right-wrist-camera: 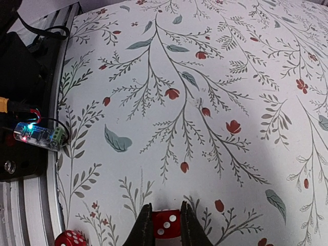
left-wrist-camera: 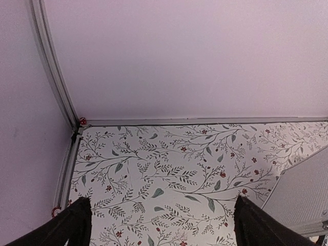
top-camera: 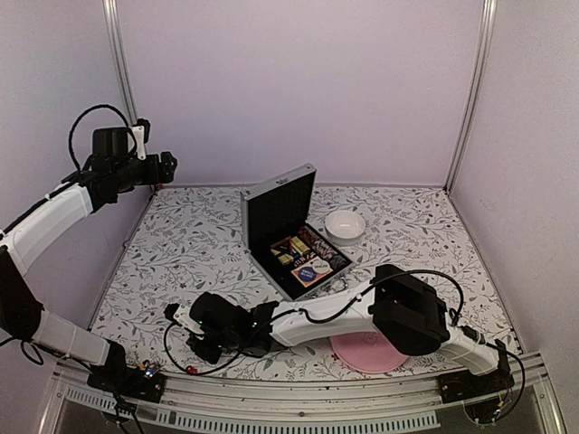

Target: Pack up texas hold em set

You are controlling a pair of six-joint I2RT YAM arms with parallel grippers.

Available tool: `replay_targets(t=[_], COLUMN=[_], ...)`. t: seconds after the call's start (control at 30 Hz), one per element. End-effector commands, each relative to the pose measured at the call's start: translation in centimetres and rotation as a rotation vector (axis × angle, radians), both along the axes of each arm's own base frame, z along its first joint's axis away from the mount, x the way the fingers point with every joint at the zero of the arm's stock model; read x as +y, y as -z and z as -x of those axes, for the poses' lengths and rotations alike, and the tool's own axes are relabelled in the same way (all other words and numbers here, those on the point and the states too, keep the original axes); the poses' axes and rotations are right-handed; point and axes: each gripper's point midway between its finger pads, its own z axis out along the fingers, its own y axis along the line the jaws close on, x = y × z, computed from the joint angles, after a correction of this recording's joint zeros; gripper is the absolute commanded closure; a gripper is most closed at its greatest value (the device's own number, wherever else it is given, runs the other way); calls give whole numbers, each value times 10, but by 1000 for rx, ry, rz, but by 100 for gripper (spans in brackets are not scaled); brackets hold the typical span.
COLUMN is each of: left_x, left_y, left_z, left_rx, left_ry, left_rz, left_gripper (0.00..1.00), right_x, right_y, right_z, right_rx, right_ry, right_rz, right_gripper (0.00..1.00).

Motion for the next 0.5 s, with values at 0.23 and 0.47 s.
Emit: replay_targets(t=[0.23,0.47], left_x=[-2,0], left_y=[-2,0], left_z=[1,0], left_rx=[-15,-13], left_ry=[5,-3], left_rz=[-11,-15], left_gripper=[3,3], right_x=[-116,-213], right_y=[-158,-115], right_z=[-132,-195], right_rx=[18,175], right_ry=[349,539], right_rz=[-197,-105], right_gripper=[97,97])
